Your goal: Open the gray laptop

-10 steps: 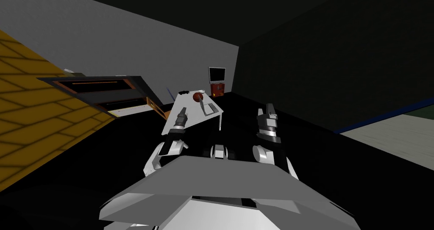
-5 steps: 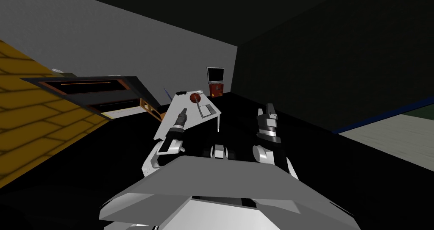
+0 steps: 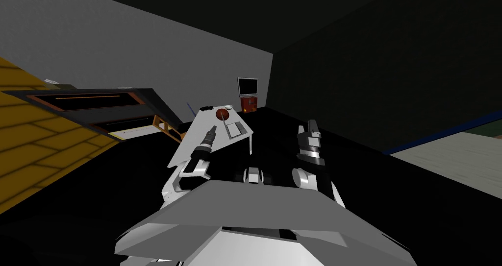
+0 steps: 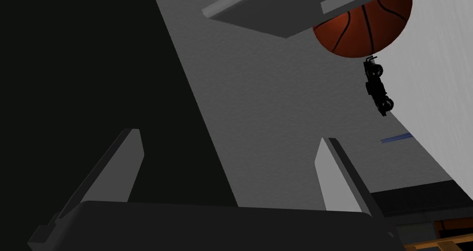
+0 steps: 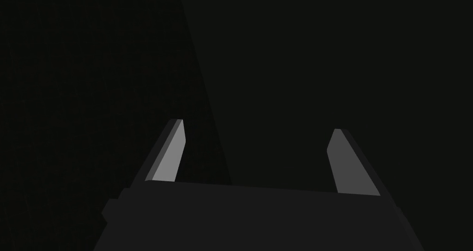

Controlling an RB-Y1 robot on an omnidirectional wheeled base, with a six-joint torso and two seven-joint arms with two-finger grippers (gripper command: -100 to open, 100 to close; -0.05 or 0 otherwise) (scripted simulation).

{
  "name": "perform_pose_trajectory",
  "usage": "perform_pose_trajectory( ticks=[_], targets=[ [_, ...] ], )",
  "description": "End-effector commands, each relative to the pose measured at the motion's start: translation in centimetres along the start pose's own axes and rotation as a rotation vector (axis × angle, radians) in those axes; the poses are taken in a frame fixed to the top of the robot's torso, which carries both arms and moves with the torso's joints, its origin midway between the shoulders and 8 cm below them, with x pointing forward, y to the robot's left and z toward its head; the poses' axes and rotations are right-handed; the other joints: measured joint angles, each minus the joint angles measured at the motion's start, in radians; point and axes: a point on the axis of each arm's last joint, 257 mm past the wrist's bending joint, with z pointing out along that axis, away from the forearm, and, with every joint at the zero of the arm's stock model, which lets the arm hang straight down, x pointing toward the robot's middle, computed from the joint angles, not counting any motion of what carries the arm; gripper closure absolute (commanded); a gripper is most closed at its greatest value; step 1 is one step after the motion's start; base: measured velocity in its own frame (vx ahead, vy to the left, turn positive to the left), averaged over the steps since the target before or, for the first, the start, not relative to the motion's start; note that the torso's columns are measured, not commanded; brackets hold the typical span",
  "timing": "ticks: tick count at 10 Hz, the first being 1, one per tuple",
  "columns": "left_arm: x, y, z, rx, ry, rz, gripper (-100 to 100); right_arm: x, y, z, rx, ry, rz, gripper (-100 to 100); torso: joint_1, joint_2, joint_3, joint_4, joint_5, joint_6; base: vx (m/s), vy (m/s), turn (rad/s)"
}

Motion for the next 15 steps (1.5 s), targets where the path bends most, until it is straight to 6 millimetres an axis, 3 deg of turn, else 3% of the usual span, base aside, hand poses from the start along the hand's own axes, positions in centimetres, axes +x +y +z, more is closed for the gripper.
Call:
perform_pose_trajectory(
  ticks=[1,8,10,11,15],
  targets=[
    [-0.5,1.4,0.4,-0.049,0.013,0.070,-100,0.0,0.0,0.0,0.000,0.000,0.000,0,-0.001,0.001,0.001,0.000,0.000,0.000,0.091,-0.072,-0.028],
    [-2.6,4.6,1.2,-0.165,0.025,0.228,-100,0.0,0.0,0.0,0.000,0.000,0.000,0,0.000,0.000,0.000,0.000,0.000,0.000,0.088,-0.067,-0.024],
    [-2.4,4.2,1.3,-0.157,0.025,0.218,-100,0.0,0.0,0.0,0.000,0.000,0.000,0,0.001,0.004,0.002,0.001,0.000,0.000,0.022,-0.016,-0.001],
    [-2.4,4.2,1.3,-0.156,0.025,0.218,100,0.0,0.0,0.0,0.000,0.000,0.000,0,0.002,0.004,0.003,0.001,0.001,0.000,0.006,-0.003,-0.011],
    [-3.7,5.0,-1.3,-0.229,0.073,0.399,100,0.0,0.0,0.0,0.000,0.000,0.000,0,-0.004,-0.005,-0.003,-0.002,0.000,0.003,0.094,-0.085,-0.028]
  ],
)
